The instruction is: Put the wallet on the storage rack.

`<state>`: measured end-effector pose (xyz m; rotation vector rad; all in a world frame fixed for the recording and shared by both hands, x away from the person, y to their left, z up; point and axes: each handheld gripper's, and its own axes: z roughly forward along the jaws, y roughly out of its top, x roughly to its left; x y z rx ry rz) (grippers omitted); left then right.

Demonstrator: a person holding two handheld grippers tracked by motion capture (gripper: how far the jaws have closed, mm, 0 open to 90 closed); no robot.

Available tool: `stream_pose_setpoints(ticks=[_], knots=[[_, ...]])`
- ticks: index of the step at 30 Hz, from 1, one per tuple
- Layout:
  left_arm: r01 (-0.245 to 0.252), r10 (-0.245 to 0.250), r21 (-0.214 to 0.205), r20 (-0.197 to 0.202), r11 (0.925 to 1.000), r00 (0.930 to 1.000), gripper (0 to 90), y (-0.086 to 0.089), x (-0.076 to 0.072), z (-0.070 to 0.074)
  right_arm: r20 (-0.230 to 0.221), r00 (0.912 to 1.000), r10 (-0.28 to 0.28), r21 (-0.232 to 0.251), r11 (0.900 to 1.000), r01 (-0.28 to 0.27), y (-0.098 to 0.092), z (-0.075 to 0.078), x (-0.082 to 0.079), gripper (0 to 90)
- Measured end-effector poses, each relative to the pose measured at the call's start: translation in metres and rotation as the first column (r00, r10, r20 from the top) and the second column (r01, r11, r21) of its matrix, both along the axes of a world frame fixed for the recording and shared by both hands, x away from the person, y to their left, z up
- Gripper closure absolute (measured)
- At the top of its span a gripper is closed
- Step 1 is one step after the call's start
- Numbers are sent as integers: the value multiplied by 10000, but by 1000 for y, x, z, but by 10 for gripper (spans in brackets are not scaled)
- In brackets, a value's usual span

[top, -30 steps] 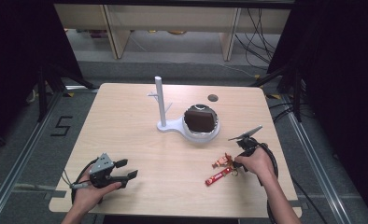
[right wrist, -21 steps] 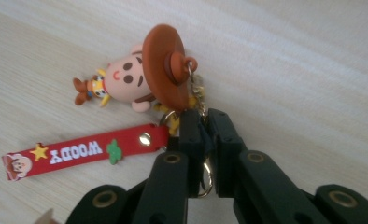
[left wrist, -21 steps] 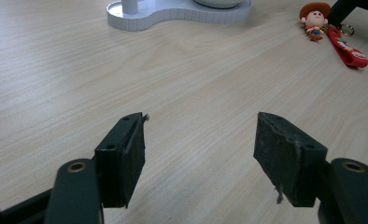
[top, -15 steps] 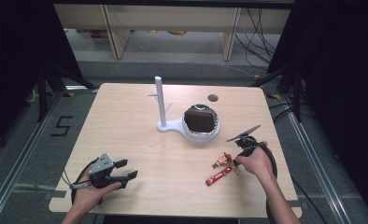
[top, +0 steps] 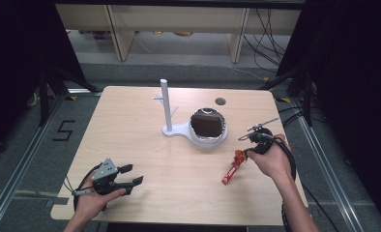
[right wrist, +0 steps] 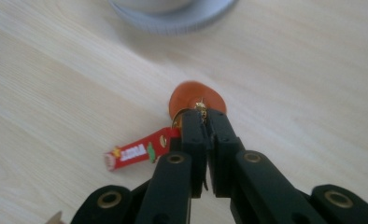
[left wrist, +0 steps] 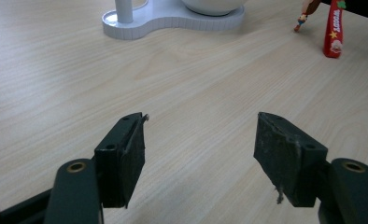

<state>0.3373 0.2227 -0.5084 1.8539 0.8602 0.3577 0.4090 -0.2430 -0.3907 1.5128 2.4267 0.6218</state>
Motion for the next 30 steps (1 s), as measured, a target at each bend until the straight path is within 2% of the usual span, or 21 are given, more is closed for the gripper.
stream_pose_setpoints(ticks=[3, 5, 6, 7, 8, 9, 11, 13, 14, 15, 16, 17, 18, 19, 20, 21, 24, 26, 27, 28, 30], knots=[[176, -175, -70, 122, 9998, 9998, 329, -3, 0, 7, 598, 9975, 371, -168, 9992, -362, 8, 20, -4, 877], [470, -462, -219, 356, 9987, 9983, 332, -10, 0, 18, 957, 9936, 605, -255, 9980, -583, 15, 35, -5, 876], [470, -462, -219, 356, 9987, 9983, 335, -10, 0, 18, 957, 9936, 605, -255, 9980, -583, 15, 35, -5, 876], [734, -711, -411, 564, 9965, 9959, 343, -17, 1, 29, 1248, 9876, 953, -388, 9951, -911, 21, 42, -4, 877], [904, -870, -490, 674, 9947, 9939, 353, -21, 2, 35, 1306, 9863, 1008, -309, 9948, -975, 25, 44, -4, 877], [904, -870, -490, 674, 9947, 9939, 365, -21, 2, 35, 1386, 9841, 1112, -292, 9937, -1082, 29, 47, -5, 877], [1317, -1258, -589, 948, 9895, 9875, 376, -32, 5, 48, 1471, 9813, 1241, -261, 9922, -1216, 33, 48, -5, 877], [1877, -1787, -689, 1198, 9798, 9766, 431, -46, 8, 62, 1446, 9758, 1642, 47, 9860, -1666, 49, 49, -7, 877], [2017, -1927, -648, 1240, 9773, 9734, 431, -51, 8, 67, 1446, 9758, 1642, 47, 9860, -1666, 49, 49, -7, 877], [2359, -2247, -713, 1374, 9692, 9647, 447, -61, 10, 75, 1467, 9737, 1744, 98, 9840, -1777, 53, 48, -7, 876], [2578, -2474, -596, 1423, 9644, 9584, 485, -70, 11, 84, 1447, 9680, 2049, 176, 9776, -2095, 65, 46, -8, 877], [2578, -2474, -596, 1423, 9644, 9584, 499, -70, 11, 84, 1474, 9674, 2059, 270, 9769, -2120, 70, 45, -8, 877], [2796, -2691, -567, 1460, 9584, 9520, 499, -76, 12, 88, 1474, 9674, 2059, 270, 9769, -2120, 70, 45, -8, 877], [2983, -2881, -520, 1474, 9530, 9462, 522, -82, 13, 93, 1378, 9633, 2305, 282, 9712, -2365, 73, 44, -8, 877], [3203, -3107, -442, 1495, 9463, 9387, 539, -90, 15, 97, 1370, 9626, 2338, 373, 9699, -2408, 79, 43, -8, 877], [3450, -3361, -401, 1455, 9378, 9305, 559, -99, 18, 99, 1306, 9576, 2566, 489, 9631, -2648, 88, 43, -9, 877], [3540, -3454, -367, 1455, 9345, 9271, 586, -108, 22, 100, 1350, 9523, 2736, 545, 9576, -2829, 98, 42, -9, 877], [3520, -3445, -332, 1387, 9354, 9285, 596, -114, 27, 99, 1355, 9476, 2894, 562, 9526, -2990, 106, 44, -10, 877], [3484, -3401, -411, 1375, 9364, 9303, 601, -115, 29, 98, 1349, 9440, 3011, 649, 9480, -3117, 113, 44, -11, 877], [3454, -3377, -397, 1315, 9376, 9320, 601, -116, 31, 98, 1349, 9440, 3011, 649, 9480, -3117, 113, 44, -11, 877], [3292, -3218, -419, 1272, 9433, 9382, 608, -117, 35, 96, 1478, 9366, 3178, 574, 9426, -3289, 119, 44, -11, 877]])
